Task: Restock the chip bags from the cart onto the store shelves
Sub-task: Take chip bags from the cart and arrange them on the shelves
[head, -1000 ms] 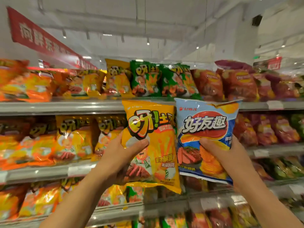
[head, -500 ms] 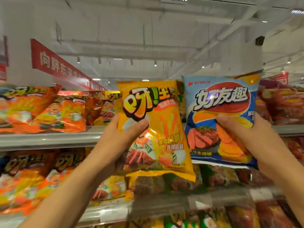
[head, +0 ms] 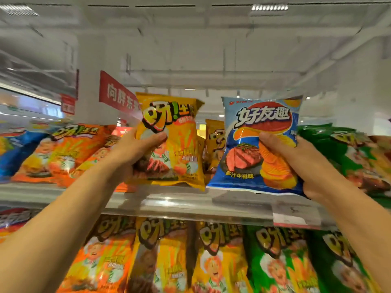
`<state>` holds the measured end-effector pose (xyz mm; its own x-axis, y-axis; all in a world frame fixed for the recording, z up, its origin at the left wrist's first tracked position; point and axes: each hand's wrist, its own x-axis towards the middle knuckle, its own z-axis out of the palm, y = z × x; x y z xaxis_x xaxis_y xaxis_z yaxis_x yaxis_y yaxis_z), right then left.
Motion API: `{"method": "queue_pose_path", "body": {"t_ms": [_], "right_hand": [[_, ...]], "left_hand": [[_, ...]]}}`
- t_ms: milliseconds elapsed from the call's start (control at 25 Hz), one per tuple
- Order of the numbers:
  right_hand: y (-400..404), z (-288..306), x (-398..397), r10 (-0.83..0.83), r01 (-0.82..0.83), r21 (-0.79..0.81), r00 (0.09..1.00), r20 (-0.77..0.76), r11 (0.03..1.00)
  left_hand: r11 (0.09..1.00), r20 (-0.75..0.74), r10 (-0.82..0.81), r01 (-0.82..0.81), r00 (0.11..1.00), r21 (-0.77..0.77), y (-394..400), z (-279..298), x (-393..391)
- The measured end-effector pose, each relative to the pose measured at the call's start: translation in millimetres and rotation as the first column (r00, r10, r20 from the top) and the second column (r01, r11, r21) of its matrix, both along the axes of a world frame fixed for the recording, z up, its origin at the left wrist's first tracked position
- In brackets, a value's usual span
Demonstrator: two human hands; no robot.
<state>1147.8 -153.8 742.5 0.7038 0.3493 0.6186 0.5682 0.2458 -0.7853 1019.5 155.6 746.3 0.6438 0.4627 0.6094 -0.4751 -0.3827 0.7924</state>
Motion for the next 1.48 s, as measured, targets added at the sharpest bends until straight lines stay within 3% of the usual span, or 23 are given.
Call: {"method": "queue_pose_path", "body": {"t_ms": [160, 360, 440, 480, 520, 560, 600, 640, 680, 760, 920, 1040, 1200, 1480], "right_hand": [[26.6, -7.0, 19.1, 0.045, -0.047, -0.091, 0.999, -0.027, 0.995], [39.7, -12.7, 29.7, 0.102, -0.120, -0.108, 0.982, -0.160, 0.987], [39.6, -14.0, 32.7, 0.132, -0.153, -0.089, 0.970, -0.205, 0.984], [40.0, -14.5, 34.2, 0.158, -0.179, -0.081, 0.964, -0.215, 0.981], [40.5, -14.6, 30.0, 0.188, -0.208, -0.077, 0.959, -0.213, 0.975], [41.5, -16.2, 31.3, 0.198, -0.217, -0.086, 0.961, -0.194, 0.972], [43.2, -18.1, 29.4, 0.191, -0.212, -0.112, 0.966, -0.175, 0.971], [45.3, -20.0, 32.6, 0.185, -0.205, -0.124, 0.970, -0.156, 0.971], [46.3, -20.1, 30.5, 0.173, -0.193, -0.134, 0.974, -0.148, 0.972], [46.6, -20.3, 34.5, 0.165, -0.183, -0.137, 0.977, -0.136, 0.973], [45.2, -20.8, 36.5, 0.136, -0.152, -0.101, 0.980, -0.147, 0.983], [45.4, -22.1, 40.9, 0.110, -0.124, -0.091, 0.984, -0.142, 0.988], [46.4, -20.8, 34.7, 0.142, -0.154, -0.072, 0.979, -0.148, 0.985], [44.0, -14.1, 31.7, 0.205, -0.212, -0.045, 0.972, -0.117, 0.976]], "left_hand": [[0.999, -0.231, -0.030, 0.024, 0.973, -0.028, 19.9, -13.2, 16.6], [1.000, -0.377, 0.002, 0.001, 0.926, 0.006, 24.4, -9.7, 24.0], [0.984, -0.352, 0.126, -0.072, 0.928, 0.162, 17.8, -10.7, 18.7], [0.927, -0.287, 0.285, -0.187, 0.914, 0.327, 14.5, -13.0, 16.6], [0.786, -0.153, 0.478, -0.343, 0.865, 0.513, 10.8, -15.3, 16.2], [0.590, 0.050, 0.606, -0.491, 0.794, 0.641, 5.4, -14.6, 16.9], [0.425, 0.245, 0.635, -0.596, 0.732, 0.681, -3.0, -10.0, 18.7], [0.344, 0.355, 0.609, -0.639, 0.710, 0.688, -10.1, -2.7, 23.2], [0.320, 0.378, 0.580, -0.629, 0.722, 0.709, -15.5, 6.5, 30.6], [0.310, 0.267, 0.579, -0.511, 0.770, 0.802, -25.7, 17.6, 47.8], [0.342, -0.022, 0.651, -0.267, 0.759, 0.901, -21.3, -5.0, 80.0], [0.267, 0.022, 0.636, -0.247, 0.771, 0.932, -10.7, -8.1, 83.8], [0.245, 0.091, 0.600, -0.290, 0.795, 0.925, -12.1, -11.2, 75.3], [0.308, 0.133, 0.499, -0.319, 0.856, 0.897, -24.6, -34.9, 39.9]]}}
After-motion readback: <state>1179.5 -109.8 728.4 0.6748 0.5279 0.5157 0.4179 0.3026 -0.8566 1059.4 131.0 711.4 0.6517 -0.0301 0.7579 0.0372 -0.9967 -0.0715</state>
